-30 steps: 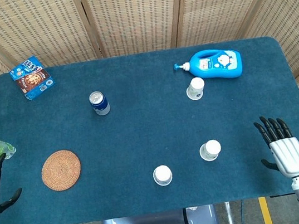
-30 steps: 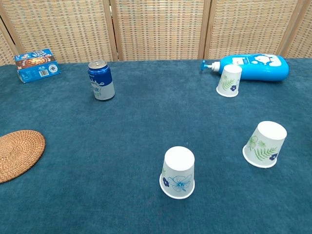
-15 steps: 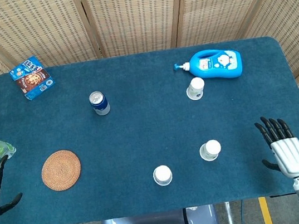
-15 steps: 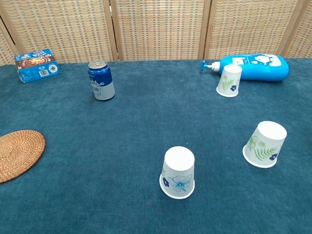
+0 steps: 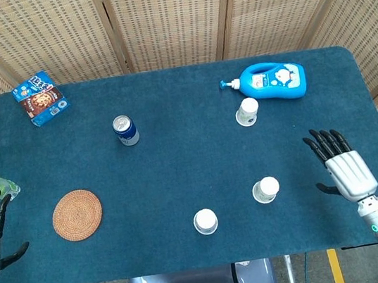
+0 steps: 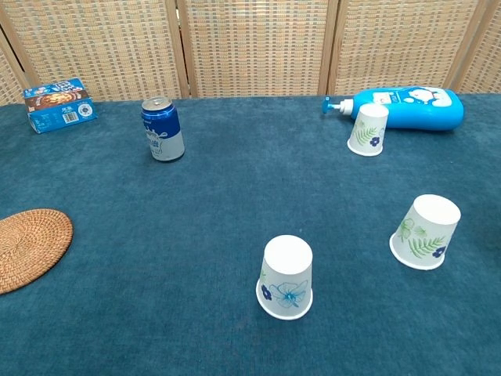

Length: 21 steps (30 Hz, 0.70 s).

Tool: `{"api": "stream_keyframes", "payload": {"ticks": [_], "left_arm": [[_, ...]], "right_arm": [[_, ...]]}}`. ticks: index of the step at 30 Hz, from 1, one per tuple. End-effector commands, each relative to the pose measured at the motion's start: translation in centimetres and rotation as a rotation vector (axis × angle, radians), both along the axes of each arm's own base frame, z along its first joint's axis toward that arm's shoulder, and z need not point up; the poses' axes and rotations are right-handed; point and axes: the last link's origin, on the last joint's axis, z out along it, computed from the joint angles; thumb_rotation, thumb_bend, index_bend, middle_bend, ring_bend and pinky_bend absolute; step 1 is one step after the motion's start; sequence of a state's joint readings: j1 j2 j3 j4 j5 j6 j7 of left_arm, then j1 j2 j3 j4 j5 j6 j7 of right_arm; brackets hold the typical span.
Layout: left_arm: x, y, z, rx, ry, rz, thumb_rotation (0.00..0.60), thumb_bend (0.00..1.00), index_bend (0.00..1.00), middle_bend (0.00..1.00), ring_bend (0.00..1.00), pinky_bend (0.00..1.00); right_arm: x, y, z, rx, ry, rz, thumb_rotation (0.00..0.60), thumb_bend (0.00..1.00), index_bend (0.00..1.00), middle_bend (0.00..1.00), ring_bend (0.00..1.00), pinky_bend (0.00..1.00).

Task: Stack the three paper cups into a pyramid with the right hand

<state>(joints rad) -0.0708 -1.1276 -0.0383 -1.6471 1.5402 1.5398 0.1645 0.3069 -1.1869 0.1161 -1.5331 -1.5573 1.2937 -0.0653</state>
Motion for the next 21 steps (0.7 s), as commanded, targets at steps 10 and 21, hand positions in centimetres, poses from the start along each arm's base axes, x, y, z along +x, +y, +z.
{"api": "stream_keyframes", "payload": {"ticks": [10,21], "left_arm": [[-0.6,0.7,-0.2,-0.001,0.011,0.020,0.600,0.18,0.00,0.00,0.00,0.00],[-0.5,0.6,0.0,-0.003,-0.008,0.007,0.600,0.18,0.00,0.00,0.00,0.00]], "right_arm": [[5.5,-2.1,-2.8,0.299,-0.148,0.179,0.600,0.13,0.18,0.00,0.00,0.09],[8.8,-1.6,-5.9,0.378,-0.150,0.235,0.600,0.13,0.31,0.00,0.00,0.10]]}}
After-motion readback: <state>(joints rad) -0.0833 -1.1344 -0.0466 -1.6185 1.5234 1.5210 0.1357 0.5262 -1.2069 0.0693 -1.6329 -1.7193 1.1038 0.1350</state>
